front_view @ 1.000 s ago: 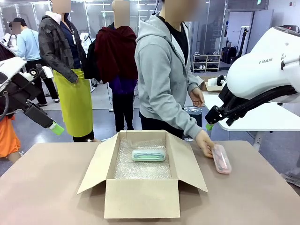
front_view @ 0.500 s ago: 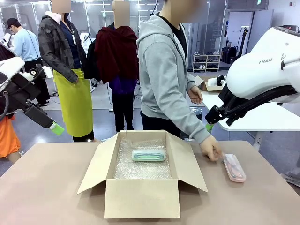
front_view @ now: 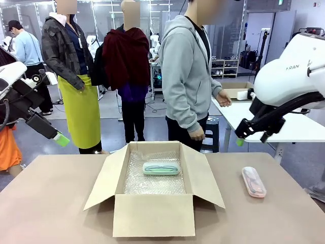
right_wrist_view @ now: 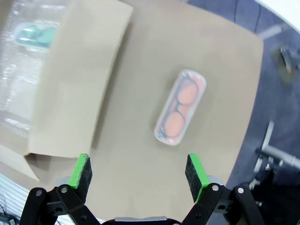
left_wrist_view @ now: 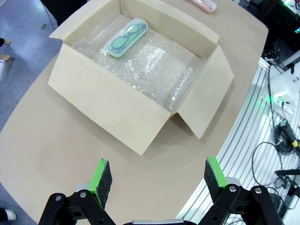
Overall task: Pack the glasses set securely to prepare it for shipping.
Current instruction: Put the Glasses case from the right side of the table into the Package Box.
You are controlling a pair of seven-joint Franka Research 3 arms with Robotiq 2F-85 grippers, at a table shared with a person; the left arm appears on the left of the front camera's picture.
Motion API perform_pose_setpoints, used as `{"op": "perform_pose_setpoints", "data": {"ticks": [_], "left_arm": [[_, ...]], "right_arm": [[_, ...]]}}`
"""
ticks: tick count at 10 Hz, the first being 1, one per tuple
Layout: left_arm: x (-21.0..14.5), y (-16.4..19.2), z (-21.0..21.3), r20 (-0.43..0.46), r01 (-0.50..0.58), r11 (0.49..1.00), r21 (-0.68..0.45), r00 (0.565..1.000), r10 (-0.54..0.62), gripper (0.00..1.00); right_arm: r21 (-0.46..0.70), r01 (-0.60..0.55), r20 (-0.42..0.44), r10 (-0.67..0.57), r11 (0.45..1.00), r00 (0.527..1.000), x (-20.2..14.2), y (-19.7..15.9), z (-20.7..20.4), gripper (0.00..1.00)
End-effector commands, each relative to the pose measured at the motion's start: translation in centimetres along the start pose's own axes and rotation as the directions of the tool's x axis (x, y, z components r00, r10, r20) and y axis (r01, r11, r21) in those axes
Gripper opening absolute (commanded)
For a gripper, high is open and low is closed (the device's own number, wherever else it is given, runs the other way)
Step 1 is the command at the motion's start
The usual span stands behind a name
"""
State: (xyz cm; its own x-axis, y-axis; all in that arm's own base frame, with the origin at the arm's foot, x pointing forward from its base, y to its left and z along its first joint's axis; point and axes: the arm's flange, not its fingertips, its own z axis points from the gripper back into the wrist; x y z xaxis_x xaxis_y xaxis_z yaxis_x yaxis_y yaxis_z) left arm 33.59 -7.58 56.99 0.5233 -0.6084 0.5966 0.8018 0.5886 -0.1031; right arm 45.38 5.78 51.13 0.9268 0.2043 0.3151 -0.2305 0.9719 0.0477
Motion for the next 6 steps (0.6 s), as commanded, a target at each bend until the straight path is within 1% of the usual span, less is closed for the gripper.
{"op": "perform_pose_setpoints", "data": {"ticks": [1, 2, 3, 4, 5, 6], "left_arm": [[-0.1, 0.1, 0.3, 0.015, 0.018, 1.0, -0.023, 1.0, -0.018, 1.0], [-0.1, 0.1, 0.3, 0.015, 0.018, 1.0, -0.023, 1.0, -0.018, 1.0], [-0.1, 0.1, 0.3, 0.015, 0.018, 1.0, -0.023, 1.0, -0.018, 1.0], [-0.1, 0.1, 0.3, 0.015, 0.018, 1.0, -0.023, 1.0, -0.018, 1.0], [-0.1, 0.1, 0.3, 0.015, 0.018, 1.0, -0.023, 1.0, -0.018, 1.0], [-0.1, 0.1, 0.3, 0.015, 0.018, 1.0, -0.023, 1.0, -0.018, 1.0]], "right_arm": [[-0.019, 0.118, -0.084, -0.12, 0.993, 0.989, 0.9, -1.5, -1.6, 1.0], [-0.045, 0.163, -0.111, -0.167, 0.986, 0.98, 0.8, -2.6, -3.4, 1.0], [-0.104, 0.196, -0.113, -0.208, 0.975, 0.972, 0.8, -3.2, -5.2, 1.0], [-0.114, 0.231, -0.127, -0.245, 0.966, 0.961, 0.8, -3.6, -7.1, 1.0], [-0.14, 0.262, -0.112, -0.278, 0.955, 0.954, 0.9, -3.9, -8.8, 1.0], [-0.178, 0.266, -0.112, -0.289, 0.947, 0.951, 0.8, -4.0, -10.7, 1.0]]}}
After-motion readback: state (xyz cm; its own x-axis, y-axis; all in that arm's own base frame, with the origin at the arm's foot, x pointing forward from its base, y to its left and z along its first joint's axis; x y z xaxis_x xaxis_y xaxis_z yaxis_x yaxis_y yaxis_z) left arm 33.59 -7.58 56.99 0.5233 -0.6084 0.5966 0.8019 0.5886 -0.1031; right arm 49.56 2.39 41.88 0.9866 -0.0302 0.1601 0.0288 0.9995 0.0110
